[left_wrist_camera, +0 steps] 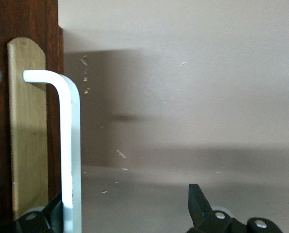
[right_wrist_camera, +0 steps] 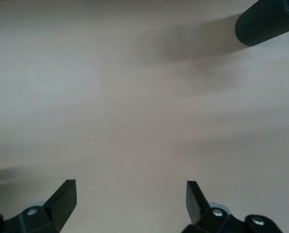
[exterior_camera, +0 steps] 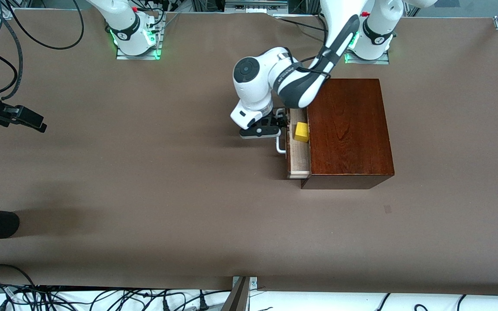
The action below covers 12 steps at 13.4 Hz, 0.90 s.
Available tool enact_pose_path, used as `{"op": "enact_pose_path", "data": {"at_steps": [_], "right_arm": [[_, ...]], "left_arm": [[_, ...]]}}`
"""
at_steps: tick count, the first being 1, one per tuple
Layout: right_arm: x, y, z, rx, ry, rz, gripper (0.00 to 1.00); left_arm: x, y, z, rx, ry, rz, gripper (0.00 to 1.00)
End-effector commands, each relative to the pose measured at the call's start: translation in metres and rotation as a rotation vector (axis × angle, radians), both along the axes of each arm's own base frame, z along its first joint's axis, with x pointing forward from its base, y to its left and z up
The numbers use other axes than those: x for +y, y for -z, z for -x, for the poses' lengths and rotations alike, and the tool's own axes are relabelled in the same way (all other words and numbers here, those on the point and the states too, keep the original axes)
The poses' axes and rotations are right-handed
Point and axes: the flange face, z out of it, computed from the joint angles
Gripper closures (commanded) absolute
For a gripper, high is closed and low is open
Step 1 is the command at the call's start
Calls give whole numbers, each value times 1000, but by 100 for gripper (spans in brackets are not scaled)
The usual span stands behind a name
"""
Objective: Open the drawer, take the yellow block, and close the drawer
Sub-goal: 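Hook the drawer handle with the left gripper and pull the drawer open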
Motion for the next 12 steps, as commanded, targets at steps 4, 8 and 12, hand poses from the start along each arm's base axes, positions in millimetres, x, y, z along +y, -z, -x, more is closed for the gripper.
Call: {"op": "enact_pose_path", "data": {"at_steps": [4,8,12], "right_arm": [[-1,-3,-1,-3,-2,-3,0],[-1,-3,-1,-3,-2,-5,0],[-1,-3,-1,-3,-2,-3,0]], "left_arm": [[-73,-5,21,13,-59,160,0],[-67,-3,24,16,-45,113,0],[-50,-21,22,54,-61,20,0]]}}
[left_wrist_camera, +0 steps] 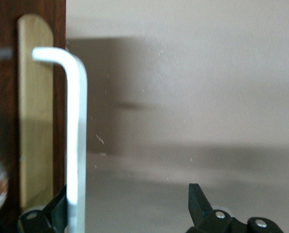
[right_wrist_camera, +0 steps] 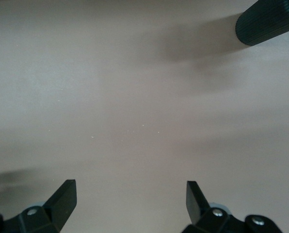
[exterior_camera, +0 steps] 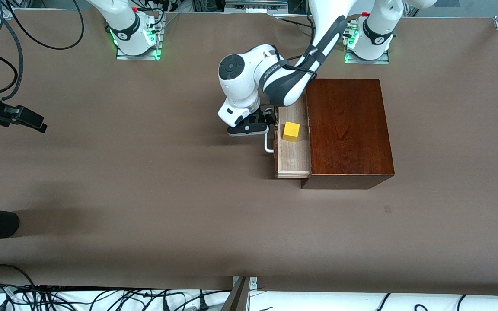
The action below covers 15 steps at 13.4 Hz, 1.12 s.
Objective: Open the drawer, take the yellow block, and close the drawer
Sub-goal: 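Hook the drawer handle with the left gripper and pull the drawer open, then lift the left gripper away while the right gripper moves toward the drawer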
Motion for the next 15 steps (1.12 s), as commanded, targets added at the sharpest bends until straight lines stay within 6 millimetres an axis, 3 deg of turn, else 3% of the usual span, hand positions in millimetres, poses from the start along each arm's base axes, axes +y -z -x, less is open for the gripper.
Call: {"op": "enact_pose_path", "data": {"at_steps": [1,3,6,11,12,15], "right_arm": [[-1,-4,-1,-5,-3,-3,0],[-1,-4,-1,-5,-3,-5,0],[2,-4,-1,-5,-9,-10,0],[13,-3,-1,-5,-27,-14,0],[14,-3,-1,-5,-30,-14,0],[46,-3,0,-2,-85,-24,0]], "left_arm": [[-20,-15,10,17,-27,26,0],[-19,-18,10,15,-24,26,0],[-12,-47,11,19,-26,4,0],[24,-137,1,24,-69,43,0],[38,-157,-3,34,-102,70,0],[89,-210,-18,10,-181,92,0]]}}
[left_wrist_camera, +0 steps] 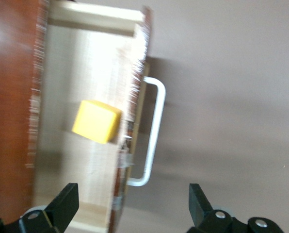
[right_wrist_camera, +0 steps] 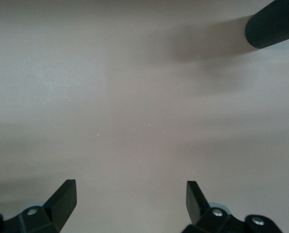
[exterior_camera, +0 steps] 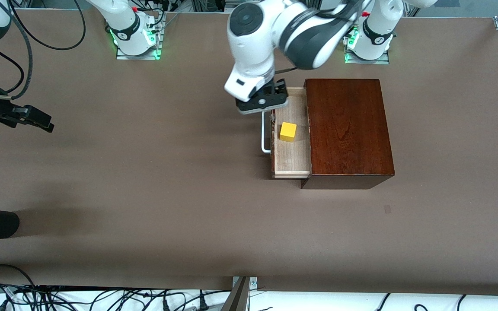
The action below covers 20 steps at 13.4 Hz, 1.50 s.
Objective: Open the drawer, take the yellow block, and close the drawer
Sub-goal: 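Lift the left gripper away while the right gripper moves toward the drawer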
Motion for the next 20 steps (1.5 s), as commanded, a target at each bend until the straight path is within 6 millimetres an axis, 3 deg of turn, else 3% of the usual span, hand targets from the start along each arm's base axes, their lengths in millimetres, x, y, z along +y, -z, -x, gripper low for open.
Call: {"op": "enact_pose_path", "data": {"at_steps": [1,6,9,15,16,20], "right_arm": [[41,-3,2,-2,-72,-32,0],[104,-2,12,13,-174,-65,0],[144,3,20,33,-235,-111,0],[259,25,43,30,-415,-142,0],[276,26,50,29,-452,-161,0],[361,19,81,8,-617,-193,0]], "left_arm": [[51,-43,-5,-11,-56,29,0],[161,-102,-25,5,22,55,0],[227,-123,-41,7,91,54,0],[411,-142,-79,0,205,119,0],[427,-143,-82,4,219,123,0],[448,-141,-84,3,185,136,0]]}}
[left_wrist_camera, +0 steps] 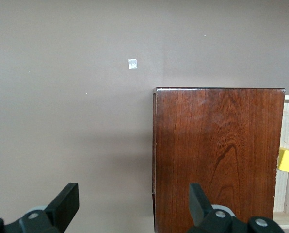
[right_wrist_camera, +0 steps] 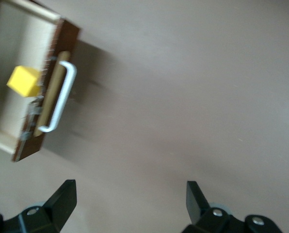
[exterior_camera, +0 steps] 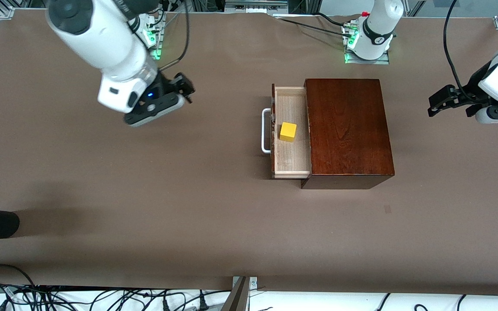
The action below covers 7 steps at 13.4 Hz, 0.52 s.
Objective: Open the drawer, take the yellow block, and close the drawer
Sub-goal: 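Lower the right gripper over the yellow cube inside the drawer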
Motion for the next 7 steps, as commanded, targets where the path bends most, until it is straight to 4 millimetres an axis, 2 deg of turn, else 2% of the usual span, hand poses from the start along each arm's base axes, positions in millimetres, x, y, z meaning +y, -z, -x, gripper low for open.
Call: {"op": "enact_pose_path", "data": {"at_steps": [1,3,5,7], "right_arm": [[52,-6,12,-17,-96,-26,0],[92,-4,30,-25,-160,-31,0],[122,1,47,-33,-217,-35,0],[154,18,56,-66,-274,-61,0]], "left_arm": [[9,-1,4,-9,2,17,0],[21,-2,-4,-43,-14,-1,0],[35,-1,-5,-44,7,-4,0],[39,-1,-7,-45,6,-4,0]]}}
